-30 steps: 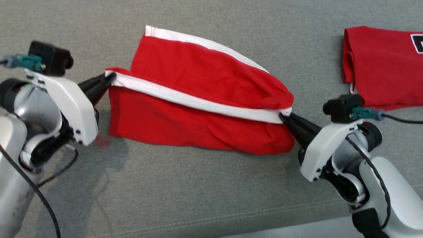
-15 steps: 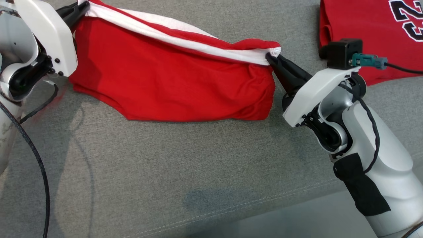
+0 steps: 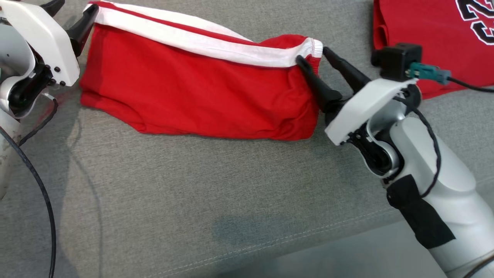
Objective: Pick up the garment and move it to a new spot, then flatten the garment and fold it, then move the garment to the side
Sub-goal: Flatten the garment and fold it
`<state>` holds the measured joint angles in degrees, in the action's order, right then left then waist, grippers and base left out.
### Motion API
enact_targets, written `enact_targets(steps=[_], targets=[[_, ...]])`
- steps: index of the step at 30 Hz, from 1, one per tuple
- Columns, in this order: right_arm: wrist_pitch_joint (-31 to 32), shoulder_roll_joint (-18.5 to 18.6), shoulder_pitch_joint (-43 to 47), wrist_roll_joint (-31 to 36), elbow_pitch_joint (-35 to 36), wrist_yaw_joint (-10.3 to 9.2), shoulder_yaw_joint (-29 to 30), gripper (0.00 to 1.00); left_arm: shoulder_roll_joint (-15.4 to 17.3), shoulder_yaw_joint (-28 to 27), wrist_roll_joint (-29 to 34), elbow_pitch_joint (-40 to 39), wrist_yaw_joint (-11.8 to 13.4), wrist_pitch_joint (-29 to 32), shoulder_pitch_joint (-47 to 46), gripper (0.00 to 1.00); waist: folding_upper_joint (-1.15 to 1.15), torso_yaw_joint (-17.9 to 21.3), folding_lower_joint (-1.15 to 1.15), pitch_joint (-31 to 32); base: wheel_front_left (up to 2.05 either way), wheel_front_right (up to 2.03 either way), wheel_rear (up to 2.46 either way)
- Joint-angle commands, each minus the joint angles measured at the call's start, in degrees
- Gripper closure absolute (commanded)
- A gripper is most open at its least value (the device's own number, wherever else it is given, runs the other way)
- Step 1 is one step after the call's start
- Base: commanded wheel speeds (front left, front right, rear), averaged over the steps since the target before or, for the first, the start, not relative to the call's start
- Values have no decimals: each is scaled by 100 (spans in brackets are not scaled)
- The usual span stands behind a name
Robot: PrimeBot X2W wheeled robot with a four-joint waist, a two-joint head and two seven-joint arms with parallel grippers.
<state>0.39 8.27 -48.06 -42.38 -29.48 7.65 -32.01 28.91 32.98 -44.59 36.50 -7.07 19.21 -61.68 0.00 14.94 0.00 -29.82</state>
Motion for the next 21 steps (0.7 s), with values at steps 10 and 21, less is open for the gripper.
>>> enact_targets(steps=[10,21], targets=[[-1191,293,1494,559,585,-16,458,0,342,-223,490,-879,716,-1530,859,0,0,-372,0,420,0,0,0],[-1326,-188,2996,1274,1167,-16,1398,0,534,-425,507,-2322,1766,-2400,2858,0,0,-483,0,893,0,0,0]])
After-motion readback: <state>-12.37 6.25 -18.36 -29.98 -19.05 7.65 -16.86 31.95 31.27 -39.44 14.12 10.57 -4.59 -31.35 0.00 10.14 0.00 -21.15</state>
